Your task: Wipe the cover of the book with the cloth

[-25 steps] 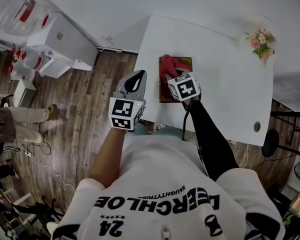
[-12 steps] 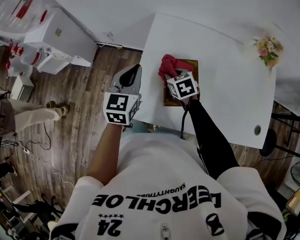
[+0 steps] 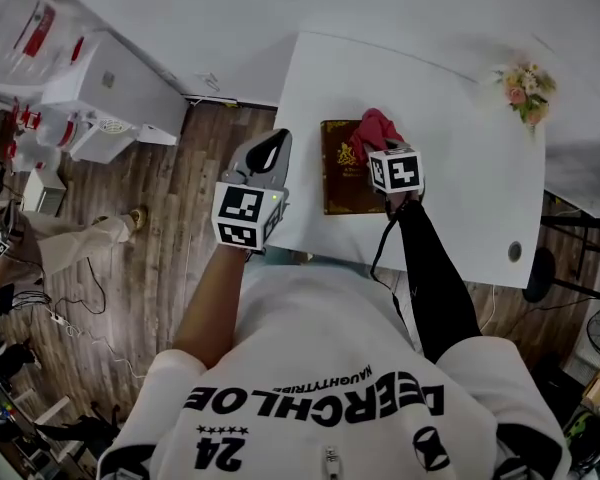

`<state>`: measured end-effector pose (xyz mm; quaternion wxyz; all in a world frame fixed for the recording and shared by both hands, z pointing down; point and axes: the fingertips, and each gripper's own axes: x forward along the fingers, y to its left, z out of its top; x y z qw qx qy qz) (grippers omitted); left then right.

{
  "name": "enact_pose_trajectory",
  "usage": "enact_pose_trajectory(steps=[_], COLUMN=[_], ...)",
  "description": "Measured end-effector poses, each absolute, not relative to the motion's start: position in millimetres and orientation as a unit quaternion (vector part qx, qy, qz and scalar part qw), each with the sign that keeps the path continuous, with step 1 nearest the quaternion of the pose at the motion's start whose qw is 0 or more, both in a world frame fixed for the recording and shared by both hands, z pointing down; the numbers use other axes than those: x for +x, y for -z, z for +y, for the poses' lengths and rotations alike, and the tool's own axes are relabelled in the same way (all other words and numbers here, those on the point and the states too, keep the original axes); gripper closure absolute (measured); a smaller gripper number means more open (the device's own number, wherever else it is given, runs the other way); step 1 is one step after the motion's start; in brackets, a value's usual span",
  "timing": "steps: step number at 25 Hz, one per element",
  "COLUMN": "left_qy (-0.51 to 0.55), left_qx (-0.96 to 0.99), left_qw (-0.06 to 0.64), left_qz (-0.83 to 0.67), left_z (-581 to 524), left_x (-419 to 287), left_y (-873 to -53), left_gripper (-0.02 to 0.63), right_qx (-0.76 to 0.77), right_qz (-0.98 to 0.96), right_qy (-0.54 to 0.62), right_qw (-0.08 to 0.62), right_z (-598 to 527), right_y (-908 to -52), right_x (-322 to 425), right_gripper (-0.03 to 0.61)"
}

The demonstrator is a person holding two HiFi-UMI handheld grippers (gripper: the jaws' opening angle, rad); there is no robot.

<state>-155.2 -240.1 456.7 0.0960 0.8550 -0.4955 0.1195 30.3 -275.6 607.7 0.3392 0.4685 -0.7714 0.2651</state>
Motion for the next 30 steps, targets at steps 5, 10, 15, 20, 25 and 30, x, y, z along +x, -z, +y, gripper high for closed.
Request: enact_pose_trajectory(steps=[5,10,15,20,25,30], left_qy=[-0.120,-0.121,-0.120,-0.123,-0.126,-0.125], left_qx=[0.854,0.855,0.855,0.855,0.853,0.851], left_qw=[0.099,0.104,0.107,0.104,0.105,0.104], left_qz=[-0.496,-0.493,-0.493,-0.492,-0.495,-0.499], left_z=[-237,-231,-223,-218,-215,-216], left_x=[-156,-152,-145,-138,-139,-140], left_y=[-461,-465,-466,-466,-467,-464], left_gripper=[0.557,0.557,0.557,0.557,0.557,0.557], right_qx=[0.490,0.469,0.397,0.350,0.364,0.408], right_qz=[-0.758,-0.783,-0.825,-0.832,-0.828,-0.808], right_qy=[-0.271,-0.253,-0.226,-0.223,-0.234,-0.254], right_qw=[0.334,0.321,0.331,0.368,0.356,0.341], right_z=[-278,-273,-239,-213,-220,-228], right_y=[-609,-591,-585,-606,-608,-607], right_x=[49,25,-31,-68,-54,-15], right_gripper=[0.477,0.477,0.477,0.477,0.477,0.477])
